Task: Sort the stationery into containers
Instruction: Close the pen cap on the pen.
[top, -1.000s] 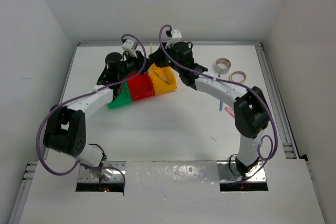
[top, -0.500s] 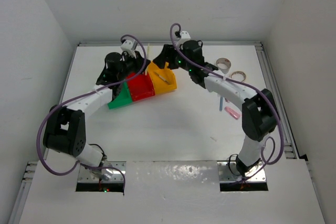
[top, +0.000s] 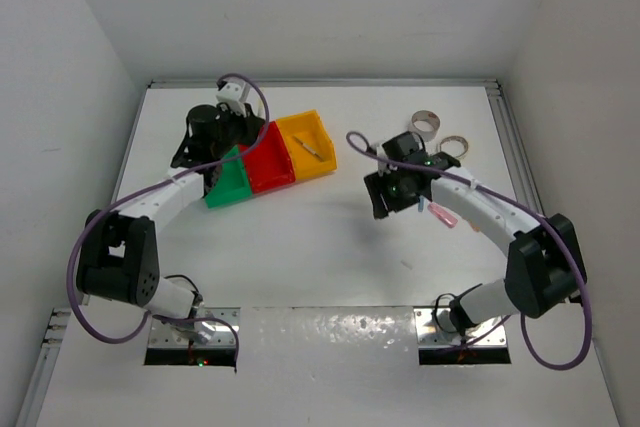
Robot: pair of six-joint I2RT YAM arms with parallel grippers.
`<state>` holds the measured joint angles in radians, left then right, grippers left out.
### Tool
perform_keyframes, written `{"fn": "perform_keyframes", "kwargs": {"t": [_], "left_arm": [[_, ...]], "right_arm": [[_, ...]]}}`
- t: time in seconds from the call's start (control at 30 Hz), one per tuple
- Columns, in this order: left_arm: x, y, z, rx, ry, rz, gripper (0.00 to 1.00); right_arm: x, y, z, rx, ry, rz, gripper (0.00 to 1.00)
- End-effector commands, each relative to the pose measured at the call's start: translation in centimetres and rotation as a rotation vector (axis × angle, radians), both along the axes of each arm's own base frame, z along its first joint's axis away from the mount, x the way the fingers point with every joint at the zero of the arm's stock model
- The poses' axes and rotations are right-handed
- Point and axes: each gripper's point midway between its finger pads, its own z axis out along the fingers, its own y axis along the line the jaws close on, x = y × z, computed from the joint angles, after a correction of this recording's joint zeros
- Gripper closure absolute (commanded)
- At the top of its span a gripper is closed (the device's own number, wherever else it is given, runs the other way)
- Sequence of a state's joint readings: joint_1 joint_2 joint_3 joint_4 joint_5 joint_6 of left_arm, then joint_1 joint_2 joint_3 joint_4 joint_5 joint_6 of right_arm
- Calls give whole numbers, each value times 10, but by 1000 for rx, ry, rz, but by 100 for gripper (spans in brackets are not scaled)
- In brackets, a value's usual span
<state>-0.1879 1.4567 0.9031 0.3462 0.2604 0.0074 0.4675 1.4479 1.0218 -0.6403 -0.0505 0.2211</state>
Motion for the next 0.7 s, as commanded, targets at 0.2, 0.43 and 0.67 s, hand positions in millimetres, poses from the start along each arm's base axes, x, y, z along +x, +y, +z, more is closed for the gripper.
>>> {"fn": "perform_keyframes", "kwargs": {"t": [0.2,0.43,0.67], "left_arm": [[2,7,22,14,-108,18,100],[1,14,24,20,-116,42,100],[2,15,25,24,-119,49,100]], "right_arm": [[-73,-40,-48,-247,153,209,61],[-93,-40,-73,-264,203,296,60],[-96,-42,-86,-312,245,311,59]]}}
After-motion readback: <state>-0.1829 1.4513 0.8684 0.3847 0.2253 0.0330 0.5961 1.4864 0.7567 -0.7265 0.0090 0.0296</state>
